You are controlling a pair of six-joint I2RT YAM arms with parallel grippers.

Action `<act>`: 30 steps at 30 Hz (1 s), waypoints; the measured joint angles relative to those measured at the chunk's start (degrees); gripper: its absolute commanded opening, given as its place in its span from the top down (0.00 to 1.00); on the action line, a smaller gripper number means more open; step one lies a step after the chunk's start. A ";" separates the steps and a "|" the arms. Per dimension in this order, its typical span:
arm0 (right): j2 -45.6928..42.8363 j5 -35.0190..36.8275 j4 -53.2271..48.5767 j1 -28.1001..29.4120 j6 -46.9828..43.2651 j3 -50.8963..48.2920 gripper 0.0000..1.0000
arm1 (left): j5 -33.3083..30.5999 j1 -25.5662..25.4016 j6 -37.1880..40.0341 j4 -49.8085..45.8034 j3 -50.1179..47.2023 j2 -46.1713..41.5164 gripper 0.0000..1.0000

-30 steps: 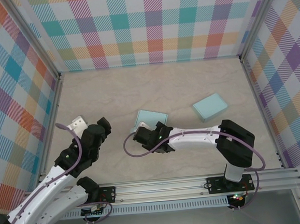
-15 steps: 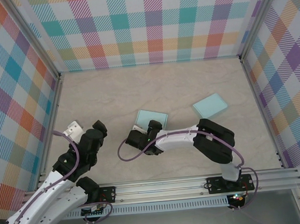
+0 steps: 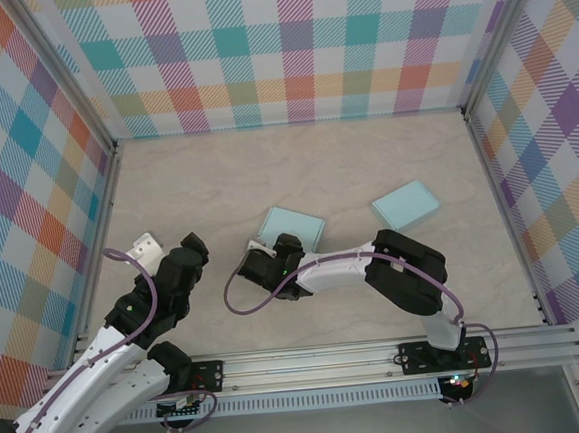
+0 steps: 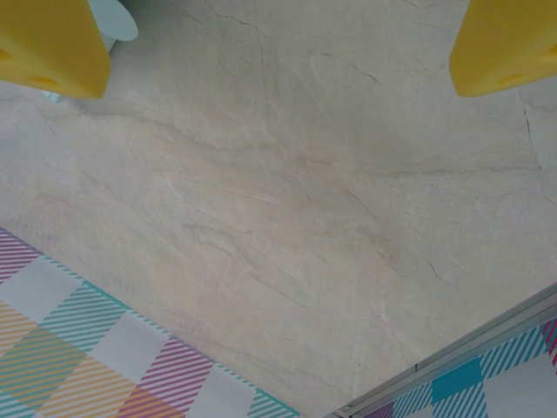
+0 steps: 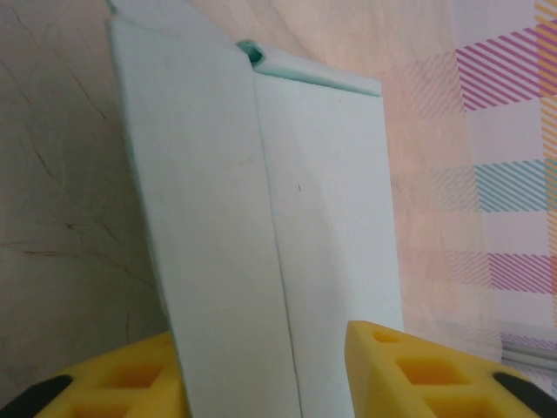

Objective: Fold the paper box

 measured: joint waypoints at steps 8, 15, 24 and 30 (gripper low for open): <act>-2.38 -1.86 -1.27 -0.63 -1.31 0.00 0.88 | 0.20 0.00 1.88 0.13 0.00 1.09 0.00; -9.05 -7.28 -5.44 -2.80 -0.55 0.02 1.00 | 1.29 0.04 5.20 0.66 0.35 3.91 0.00; -15.08 -18.01 -11.93 -6.10 2.60 0.63 1.00 | 3.89 0.04 9.22 2.86 2.01 6.14 0.00; -17.68 -32.70 -20.94 -10.49 4.79 6.16 1.00 | 9.90 0.35 17.07 7.39 2.34 6.14 0.00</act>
